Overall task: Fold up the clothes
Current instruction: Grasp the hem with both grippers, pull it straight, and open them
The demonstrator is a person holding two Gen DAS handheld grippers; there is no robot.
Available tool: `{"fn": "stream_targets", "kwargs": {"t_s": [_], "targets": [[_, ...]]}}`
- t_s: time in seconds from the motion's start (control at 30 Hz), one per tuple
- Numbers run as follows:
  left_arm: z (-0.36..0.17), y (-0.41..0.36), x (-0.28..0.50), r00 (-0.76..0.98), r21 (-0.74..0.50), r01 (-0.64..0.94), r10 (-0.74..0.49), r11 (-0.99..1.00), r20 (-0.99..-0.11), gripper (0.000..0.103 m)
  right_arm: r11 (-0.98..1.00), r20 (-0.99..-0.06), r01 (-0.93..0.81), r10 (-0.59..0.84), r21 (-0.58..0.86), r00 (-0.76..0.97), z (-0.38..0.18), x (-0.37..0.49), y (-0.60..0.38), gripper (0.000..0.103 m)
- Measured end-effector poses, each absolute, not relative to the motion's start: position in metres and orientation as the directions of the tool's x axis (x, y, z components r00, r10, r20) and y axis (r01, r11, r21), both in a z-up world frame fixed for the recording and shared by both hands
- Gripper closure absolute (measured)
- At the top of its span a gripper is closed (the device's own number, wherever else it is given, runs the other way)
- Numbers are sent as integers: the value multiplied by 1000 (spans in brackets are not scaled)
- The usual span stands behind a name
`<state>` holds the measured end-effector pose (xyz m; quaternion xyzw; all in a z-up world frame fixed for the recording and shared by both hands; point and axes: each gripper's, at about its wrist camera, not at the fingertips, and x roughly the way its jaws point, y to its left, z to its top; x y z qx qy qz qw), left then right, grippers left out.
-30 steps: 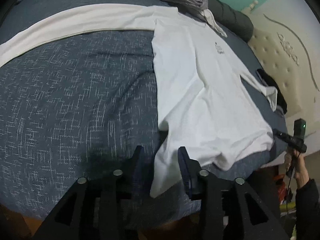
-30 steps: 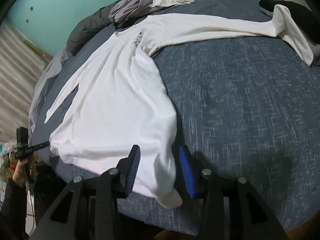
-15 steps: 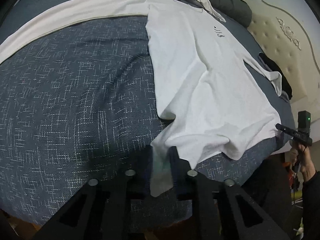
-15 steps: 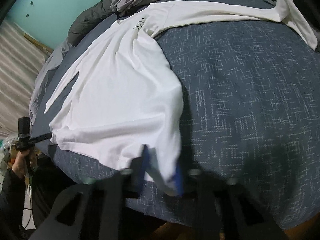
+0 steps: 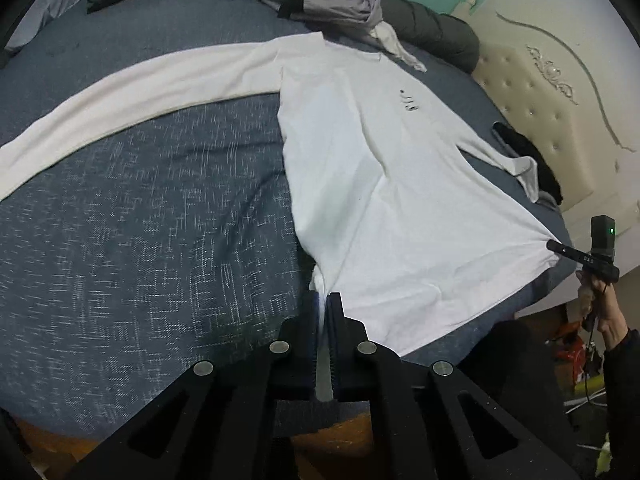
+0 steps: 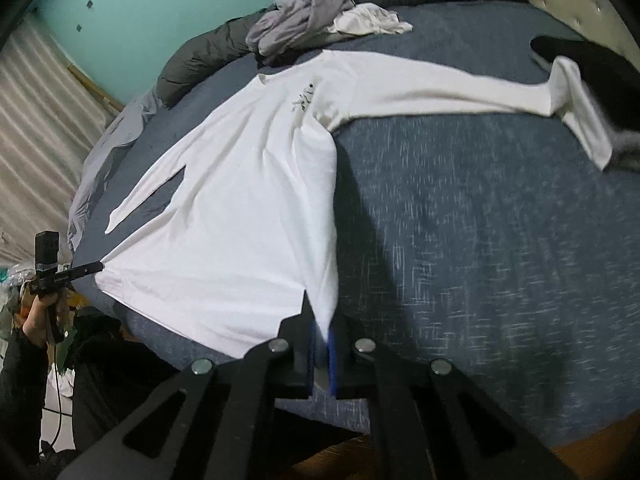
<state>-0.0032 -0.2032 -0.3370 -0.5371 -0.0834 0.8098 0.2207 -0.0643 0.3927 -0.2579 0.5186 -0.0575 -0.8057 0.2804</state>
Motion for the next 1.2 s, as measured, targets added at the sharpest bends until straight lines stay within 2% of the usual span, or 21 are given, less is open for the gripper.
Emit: {"fn": "stream_targets", "kwargs": {"t_s": [0.2, 0.5, 0.83, 0.97, 1.2], "targets": [[-339, -211, 13, -302, -379, -268, 450, -886, -840, 99, -833, -817, 396, -508, 386, -272, -267, -50, 397, 99], [-401, -217, 11, -212, -426, -157, 451, -891, -867, 99, -863, -852, 301, -476, 406, -217, -332, -46, 407, 99], [-393, -214, 11, -219, -418, -169, 447, -893, -867, 99, -870, -852, 302, -465, 390, -239, -331, -41, 412, 100], [-384, -214, 14, -237, -426, -173, 457, -888, -857, 99, -853, -812, 315, -505, 417, -294, -317, -35, 418, 100], [-403, -210, 8, -198, -399, -153, 424, -904, -884, 99, -872, -846, 290, -467, 393, -259, -339, -36, 413, 100]]}}
